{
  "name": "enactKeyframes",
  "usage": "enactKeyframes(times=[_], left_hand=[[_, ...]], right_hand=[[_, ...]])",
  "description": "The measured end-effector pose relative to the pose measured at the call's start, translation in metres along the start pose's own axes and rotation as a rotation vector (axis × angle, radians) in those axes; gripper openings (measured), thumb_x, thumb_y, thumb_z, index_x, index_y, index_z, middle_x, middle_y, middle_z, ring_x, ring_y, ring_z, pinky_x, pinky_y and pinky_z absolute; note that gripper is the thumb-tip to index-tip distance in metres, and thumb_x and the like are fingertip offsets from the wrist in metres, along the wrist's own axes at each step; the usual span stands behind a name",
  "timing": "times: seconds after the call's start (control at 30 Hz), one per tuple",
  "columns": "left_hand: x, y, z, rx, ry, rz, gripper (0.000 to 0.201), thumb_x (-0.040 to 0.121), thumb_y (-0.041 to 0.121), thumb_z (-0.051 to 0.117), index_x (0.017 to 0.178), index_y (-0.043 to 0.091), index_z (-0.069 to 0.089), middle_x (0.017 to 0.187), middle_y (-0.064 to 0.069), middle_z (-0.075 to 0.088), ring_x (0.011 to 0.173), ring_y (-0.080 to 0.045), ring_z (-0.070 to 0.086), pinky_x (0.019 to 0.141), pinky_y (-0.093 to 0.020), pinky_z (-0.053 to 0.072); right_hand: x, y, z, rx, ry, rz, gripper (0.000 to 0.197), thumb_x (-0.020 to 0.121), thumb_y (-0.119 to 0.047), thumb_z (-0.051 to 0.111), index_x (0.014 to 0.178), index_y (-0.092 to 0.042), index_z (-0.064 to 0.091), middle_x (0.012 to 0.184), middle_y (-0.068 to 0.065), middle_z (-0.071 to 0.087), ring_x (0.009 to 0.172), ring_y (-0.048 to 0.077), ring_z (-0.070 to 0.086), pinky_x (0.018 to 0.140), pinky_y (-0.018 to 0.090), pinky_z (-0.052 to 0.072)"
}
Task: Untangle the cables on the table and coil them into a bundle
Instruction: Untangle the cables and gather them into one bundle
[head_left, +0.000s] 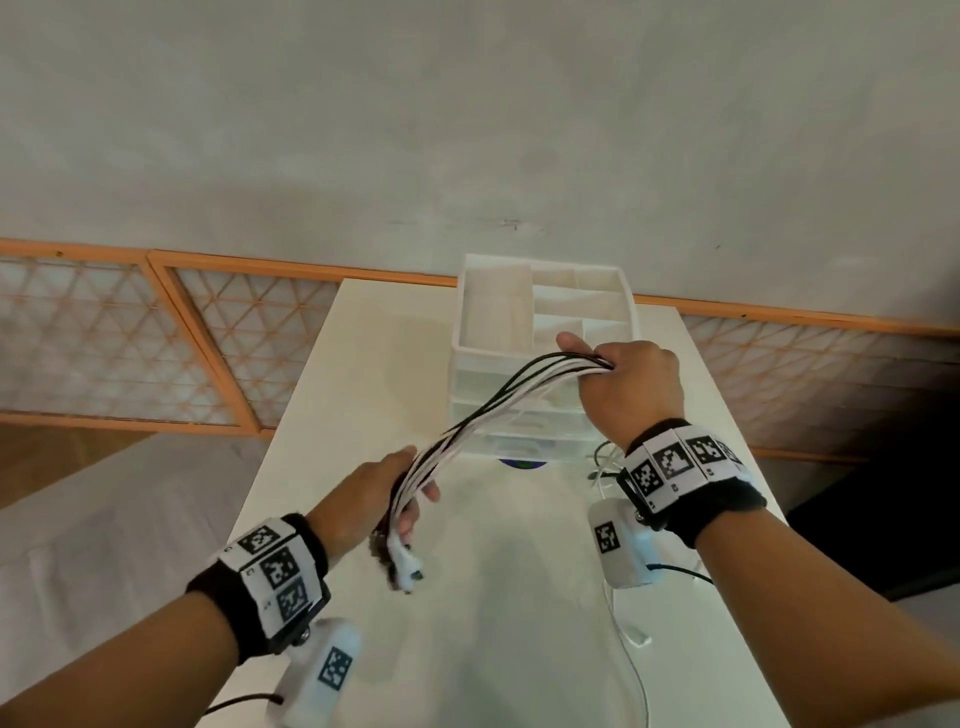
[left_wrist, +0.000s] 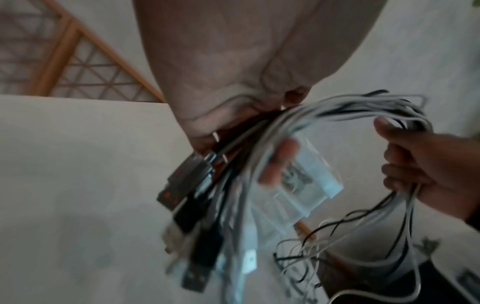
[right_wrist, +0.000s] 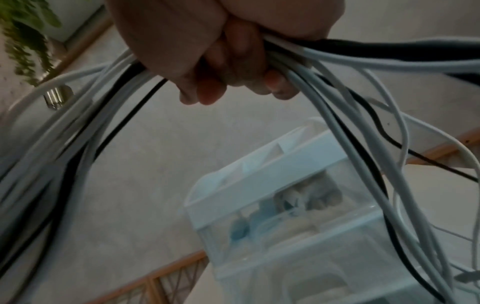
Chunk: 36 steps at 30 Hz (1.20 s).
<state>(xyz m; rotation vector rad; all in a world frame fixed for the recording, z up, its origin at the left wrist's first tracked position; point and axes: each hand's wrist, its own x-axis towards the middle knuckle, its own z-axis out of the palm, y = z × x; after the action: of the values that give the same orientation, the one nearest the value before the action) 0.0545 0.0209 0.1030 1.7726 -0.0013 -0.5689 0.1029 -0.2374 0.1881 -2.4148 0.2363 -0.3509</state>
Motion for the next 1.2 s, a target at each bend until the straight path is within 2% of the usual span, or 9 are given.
enactKeyframes(times=[0.07, 0.2, 0.27, 0.37, 0.47, 0.67, 0.87, 1.07, 1.2], left_hand=[[0.006, 0.019, 0.001, -0.028, 0.001, 0.045, 0.081, 0.091, 0.075, 0.023, 0.09, 0.012, 0.074, 0.077, -0.013, 0.073, 0.075, -0.029, 0.069, 0.083, -0.042, 0.052], [0.008, 0.086, 0.017, 0.037, -0.006, 0.25, 0.08, 0.073, 0.092, 0.026, 0.115, 0.038, 0.069, 0.116, 0.014, 0.072, 0.115, -0.006, 0.063, 0.111, -0.043, 0.038], [0.002, 0.114, 0.034, 0.135, -0.066, 0.355, 0.07, 0.076, 0.089, 0.031, 0.116, 0.043, 0.065, 0.108, 0.016, 0.074, 0.108, -0.002, 0.065, 0.104, -0.034, 0.042], [0.0, 0.132, 0.054, 0.194, 0.044, 0.45, 0.061, 0.081, 0.076, 0.047, 0.097, 0.022, 0.068, 0.064, 0.006, 0.069, 0.067, -0.009, 0.07, 0.075, -0.035, 0.051], [0.002, 0.137, 0.055, 0.182, 0.264, 0.512, 0.054, 0.09, 0.065, 0.049, 0.065, 0.019, 0.061, 0.042, 0.011, 0.047, 0.042, -0.006, 0.044, 0.058, -0.032, 0.041], [-0.001, 0.155, 0.017, -0.136, 0.428, 0.505, 0.052, 0.087, 0.051, 0.067, 0.049, 0.02, 0.049, 0.058, -0.009, 0.035, 0.039, -0.015, 0.023, 0.045, -0.023, 0.022], [-0.016, 0.172, -0.02, -0.329, 0.486, 0.516, 0.047, 0.088, 0.038, 0.071, 0.053, 0.016, 0.048, 0.049, -0.004, 0.022, 0.039, -0.016, 0.012, 0.046, -0.03, 0.011], [-0.016, 0.168, -0.026, -0.24, 0.524, 0.524, 0.05, 0.088, 0.042, 0.07, 0.05, 0.015, 0.05, 0.046, -0.006, 0.023, 0.038, -0.018, 0.015, 0.044, -0.026, 0.015], [-0.015, 0.163, -0.029, -0.175, 0.554, 0.498, 0.05, 0.087, 0.045, 0.07, 0.047, 0.018, 0.055, 0.058, -0.012, 0.026, 0.044, -0.021, 0.016, 0.045, -0.029, 0.017]], right_hand=[[-0.001, -0.006, -0.004, 0.054, -0.004, -0.031, 0.052, 0.09, -0.052, 0.063, 0.051, -0.017, 0.064, 0.048, 0.004, 0.051, 0.054, 0.03, 0.052, 0.055, 0.03, 0.046], [-0.006, -0.02, -0.003, 0.046, -0.043, -0.084, 0.053, 0.088, -0.026, 0.065, 0.039, -0.044, 0.057, 0.045, -0.008, 0.05, 0.046, 0.019, 0.046, 0.051, 0.026, 0.035], [-0.009, -0.025, -0.002, 0.062, -0.062, -0.086, 0.046, 0.082, -0.021, 0.06, 0.04, -0.041, 0.058, 0.048, -0.009, 0.056, 0.047, 0.016, 0.049, 0.05, 0.026, 0.036], [-0.01, -0.027, -0.006, 0.146, -0.045, -0.102, 0.031, 0.068, -0.037, 0.051, 0.045, -0.019, 0.058, 0.068, -0.001, 0.074, 0.062, 0.022, 0.067, 0.054, 0.036, 0.053], [-0.013, -0.023, -0.012, 0.111, -0.014, -0.245, 0.033, 0.083, -0.035, 0.064, 0.061, -0.01, 0.068, 0.062, 0.005, 0.068, 0.055, 0.023, 0.058, 0.052, 0.029, 0.042], [-0.027, 0.016, -0.02, 0.148, -0.306, -0.271, 0.026, 0.084, -0.042, 0.075, 0.072, -0.024, 0.06, 0.062, -0.008, 0.057, 0.056, 0.001, 0.051, 0.056, 0.016, 0.04], [-0.028, 0.104, 0.02, -0.446, -0.556, 0.067, 0.046, 0.088, -0.067, 0.05, 0.064, -0.028, 0.054, 0.076, -0.002, 0.06, 0.078, 0.025, 0.058, 0.069, 0.033, 0.046], [-0.004, 0.132, 0.011, -0.288, -0.328, 0.265, 0.029, 0.088, -0.039, 0.051, 0.076, -0.018, 0.067, 0.08, 0.013, 0.071, 0.073, 0.035, 0.068, 0.07, 0.044, 0.06], [0.013, 0.115, -0.024, -0.182, 0.023, 0.143, 0.02, 0.098, -0.026, 0.051, 0.095, -0.012, 0.065, 0.086, 0.015, 0.071, 0.084, 0.039, 0.065, 0.075, 0.039, 0.052]])
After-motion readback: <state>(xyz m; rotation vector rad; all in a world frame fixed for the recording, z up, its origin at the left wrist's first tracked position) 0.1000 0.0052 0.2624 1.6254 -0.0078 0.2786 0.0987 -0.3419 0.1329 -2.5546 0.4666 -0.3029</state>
